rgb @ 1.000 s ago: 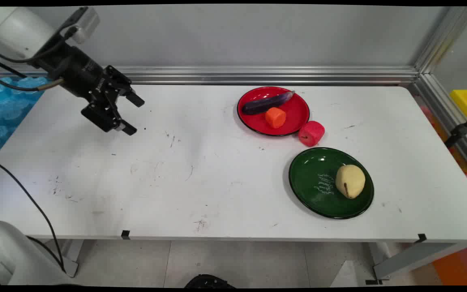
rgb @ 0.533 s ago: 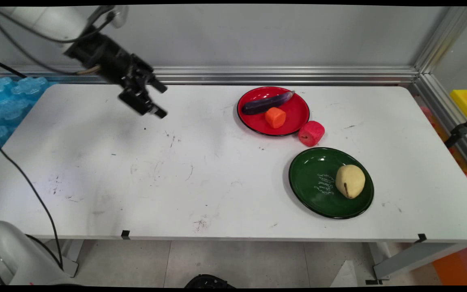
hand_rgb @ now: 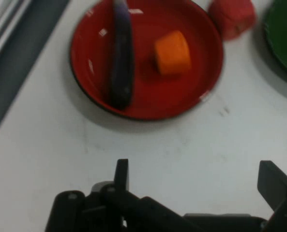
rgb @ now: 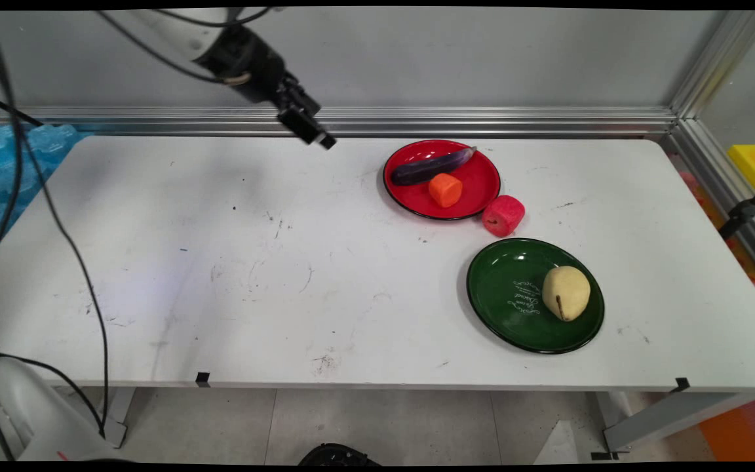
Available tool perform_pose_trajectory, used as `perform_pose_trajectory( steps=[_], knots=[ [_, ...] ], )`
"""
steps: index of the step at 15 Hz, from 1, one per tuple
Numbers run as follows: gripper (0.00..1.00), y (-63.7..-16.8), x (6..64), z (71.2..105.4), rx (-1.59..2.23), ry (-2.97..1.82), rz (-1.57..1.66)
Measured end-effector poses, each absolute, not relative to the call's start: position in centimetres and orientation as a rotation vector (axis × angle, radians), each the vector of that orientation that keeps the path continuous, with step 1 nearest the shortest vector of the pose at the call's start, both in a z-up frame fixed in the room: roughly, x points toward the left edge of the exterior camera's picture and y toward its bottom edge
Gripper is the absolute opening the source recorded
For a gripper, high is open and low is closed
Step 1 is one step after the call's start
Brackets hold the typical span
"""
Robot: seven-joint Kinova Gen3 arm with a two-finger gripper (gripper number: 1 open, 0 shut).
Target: Pick up the eggplant from the red plate
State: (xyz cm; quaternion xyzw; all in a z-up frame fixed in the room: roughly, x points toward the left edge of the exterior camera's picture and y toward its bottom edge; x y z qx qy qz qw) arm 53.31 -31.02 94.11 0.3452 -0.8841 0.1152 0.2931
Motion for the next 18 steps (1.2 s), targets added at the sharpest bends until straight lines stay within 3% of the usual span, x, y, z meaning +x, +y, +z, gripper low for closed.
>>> perform_pose_trajectory(
  steps=[8,18],
  knots=[
    [1.0,-38.1,47.8,91.7,0.96,-2.38,0.388],
    [1.0,-45.9,41.0,85.1,0.936,-2.54,0.418]
  ],
)
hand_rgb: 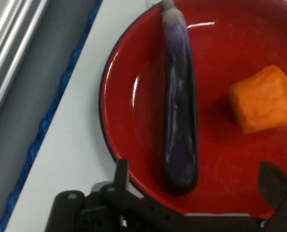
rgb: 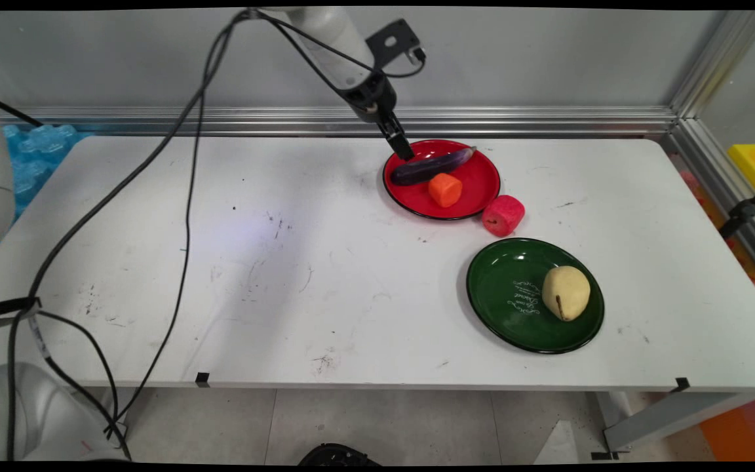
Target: Pick up the eggplant from the red plate
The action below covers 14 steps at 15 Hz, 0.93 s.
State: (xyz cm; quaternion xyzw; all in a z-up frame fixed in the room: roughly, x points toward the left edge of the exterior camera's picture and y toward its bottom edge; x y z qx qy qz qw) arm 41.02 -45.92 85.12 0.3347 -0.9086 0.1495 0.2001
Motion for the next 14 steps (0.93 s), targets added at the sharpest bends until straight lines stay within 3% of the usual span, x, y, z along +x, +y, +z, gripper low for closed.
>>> perform_pose_trajectory(
  steps=[14],
  knots=[
    [1.0,-52.6,36.7,79.0,0.933,-2.678,0.362]
  ],
)
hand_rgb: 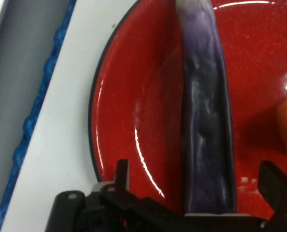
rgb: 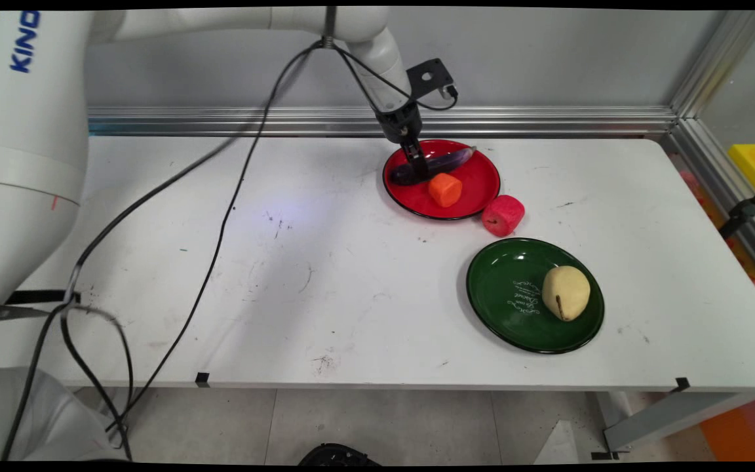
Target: Pick up the eggplant from the red plate, then place the picked object on the table
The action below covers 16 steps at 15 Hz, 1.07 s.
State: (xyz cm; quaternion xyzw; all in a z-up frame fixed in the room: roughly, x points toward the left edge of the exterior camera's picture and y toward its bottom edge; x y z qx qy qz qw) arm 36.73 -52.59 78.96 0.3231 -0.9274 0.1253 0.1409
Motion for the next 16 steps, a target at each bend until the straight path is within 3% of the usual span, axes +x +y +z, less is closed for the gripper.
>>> perform_pose_trajectory(
  steps=[5,6,16],
  knots=[
    [1.0,-53.5,35.9,78.0,0.915,-2.705,0.343],
    [0.0,-53.7,35.8,77.8,0.909,-2.71,0.341],
    [0.0,-53.1,35.7,79.6,0.823,-2.718,0.354]
  ],
)
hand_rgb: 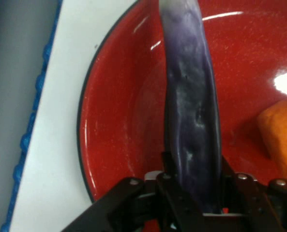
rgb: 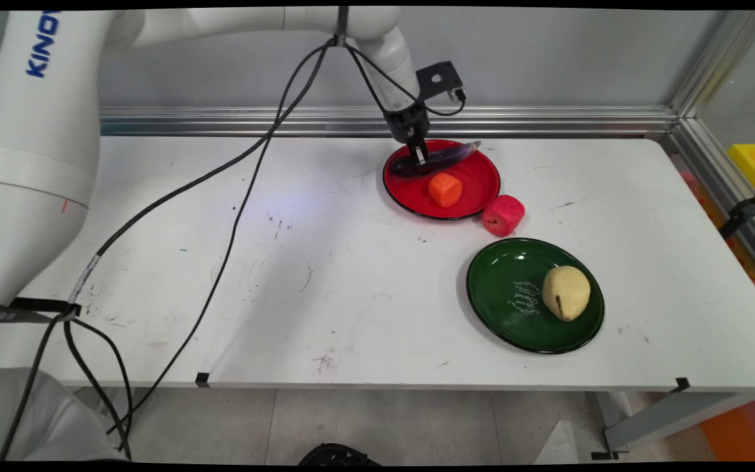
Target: Place the picked object on the table
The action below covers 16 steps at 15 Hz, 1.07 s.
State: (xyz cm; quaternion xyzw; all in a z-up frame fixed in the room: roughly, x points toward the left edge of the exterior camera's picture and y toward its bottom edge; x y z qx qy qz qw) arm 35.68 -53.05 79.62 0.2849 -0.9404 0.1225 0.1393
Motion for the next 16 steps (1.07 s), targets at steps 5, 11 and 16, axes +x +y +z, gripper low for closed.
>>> perform_pose_trajectory(
  steps=[5,11,16],
  knots=[
    [0.0,-50.9,36.5,83.6,0.794,-2.677,0.39],
    [0.0,-47.2,37.8,88.3,0.741,-2.625,0.415],
    [0.0,-41.9,39.7,91.7,0.636,-2.612,0.387]
  ],
)
